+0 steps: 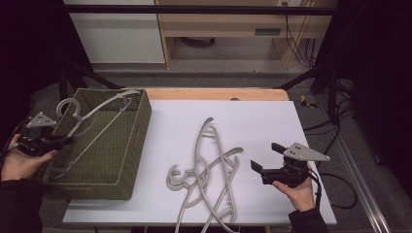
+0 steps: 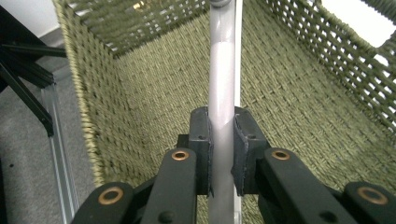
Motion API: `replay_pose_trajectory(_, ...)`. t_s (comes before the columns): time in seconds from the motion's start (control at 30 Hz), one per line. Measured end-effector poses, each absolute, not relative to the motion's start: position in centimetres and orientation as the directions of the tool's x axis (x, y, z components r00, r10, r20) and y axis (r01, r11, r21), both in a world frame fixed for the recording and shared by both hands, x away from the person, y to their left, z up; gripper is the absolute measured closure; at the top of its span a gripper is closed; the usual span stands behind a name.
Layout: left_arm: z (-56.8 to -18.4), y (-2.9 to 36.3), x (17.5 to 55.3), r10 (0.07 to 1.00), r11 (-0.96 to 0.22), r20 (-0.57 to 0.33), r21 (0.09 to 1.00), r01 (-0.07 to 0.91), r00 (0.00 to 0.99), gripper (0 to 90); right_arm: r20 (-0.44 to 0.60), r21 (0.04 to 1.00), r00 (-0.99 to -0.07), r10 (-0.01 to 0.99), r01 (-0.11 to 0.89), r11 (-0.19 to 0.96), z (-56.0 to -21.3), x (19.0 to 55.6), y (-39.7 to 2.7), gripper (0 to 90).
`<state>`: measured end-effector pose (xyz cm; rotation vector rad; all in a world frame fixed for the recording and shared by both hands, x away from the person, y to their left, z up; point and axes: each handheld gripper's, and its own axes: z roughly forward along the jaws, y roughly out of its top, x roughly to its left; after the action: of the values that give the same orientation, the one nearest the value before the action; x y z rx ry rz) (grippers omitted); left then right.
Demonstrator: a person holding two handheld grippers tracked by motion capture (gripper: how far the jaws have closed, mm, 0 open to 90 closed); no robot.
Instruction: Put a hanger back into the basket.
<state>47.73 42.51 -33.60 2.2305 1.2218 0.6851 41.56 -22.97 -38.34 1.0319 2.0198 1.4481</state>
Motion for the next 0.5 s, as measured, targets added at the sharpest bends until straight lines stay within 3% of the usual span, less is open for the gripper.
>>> replay_pose_trajectory(0.5, -37.6, 42.4, 49.7, 0.904, -0.376, 0.084, 0.621, 0.688, 0.419, 79.0, 0.065, 0.932, -0.627, 0.776, 0.316, 0.177, -38.5, 41.6, -22.9, 4.7)
